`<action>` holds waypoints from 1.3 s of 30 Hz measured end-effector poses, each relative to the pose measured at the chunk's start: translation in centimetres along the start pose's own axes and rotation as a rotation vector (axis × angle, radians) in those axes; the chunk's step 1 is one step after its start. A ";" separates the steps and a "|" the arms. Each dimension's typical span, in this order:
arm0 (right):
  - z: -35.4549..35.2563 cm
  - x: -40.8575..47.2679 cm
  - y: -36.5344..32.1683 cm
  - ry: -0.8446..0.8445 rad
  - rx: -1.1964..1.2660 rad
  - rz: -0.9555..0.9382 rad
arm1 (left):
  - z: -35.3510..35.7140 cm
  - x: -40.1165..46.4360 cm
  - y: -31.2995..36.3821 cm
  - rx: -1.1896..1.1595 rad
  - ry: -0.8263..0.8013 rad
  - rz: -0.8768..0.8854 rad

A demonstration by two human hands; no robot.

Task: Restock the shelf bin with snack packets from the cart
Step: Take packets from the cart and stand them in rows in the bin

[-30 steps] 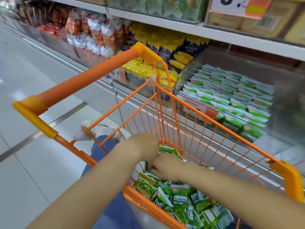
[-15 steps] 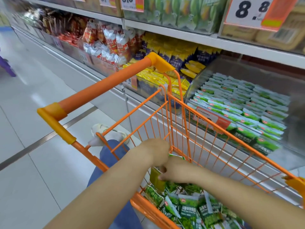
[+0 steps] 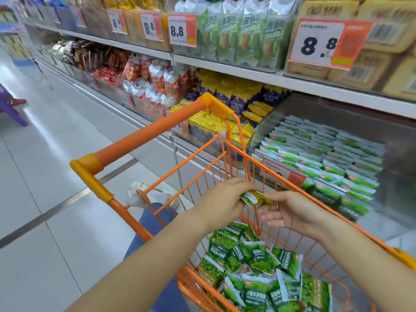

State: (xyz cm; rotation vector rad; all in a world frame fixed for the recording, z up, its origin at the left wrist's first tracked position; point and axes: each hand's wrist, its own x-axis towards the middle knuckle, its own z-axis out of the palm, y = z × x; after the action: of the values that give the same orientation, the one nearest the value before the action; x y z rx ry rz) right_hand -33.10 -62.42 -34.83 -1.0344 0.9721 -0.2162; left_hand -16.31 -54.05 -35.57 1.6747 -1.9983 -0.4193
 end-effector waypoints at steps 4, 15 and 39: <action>0.6 0.3 0.8 0.115 -0.237 -0.108 | -0.3 -0.1 -0.4 -0.148 0.111 -0.189; -1.1 -5.5 -1.3 0.184 -0.336 -0.549 | -2.0 2.0 4.3 -0.593 0.029 -0.198; -25.9 -18.8 3.6 1.086 -0.279 -0.534 | 13.5 15.0 17.8 0.172 -0.044 0.114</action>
State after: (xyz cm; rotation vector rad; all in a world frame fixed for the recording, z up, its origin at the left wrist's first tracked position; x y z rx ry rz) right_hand -64.82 -65.96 -30.87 -1.4476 1.6987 -1.1997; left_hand -40.25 -66.23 -34.74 1.6538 -2.2037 -0.2528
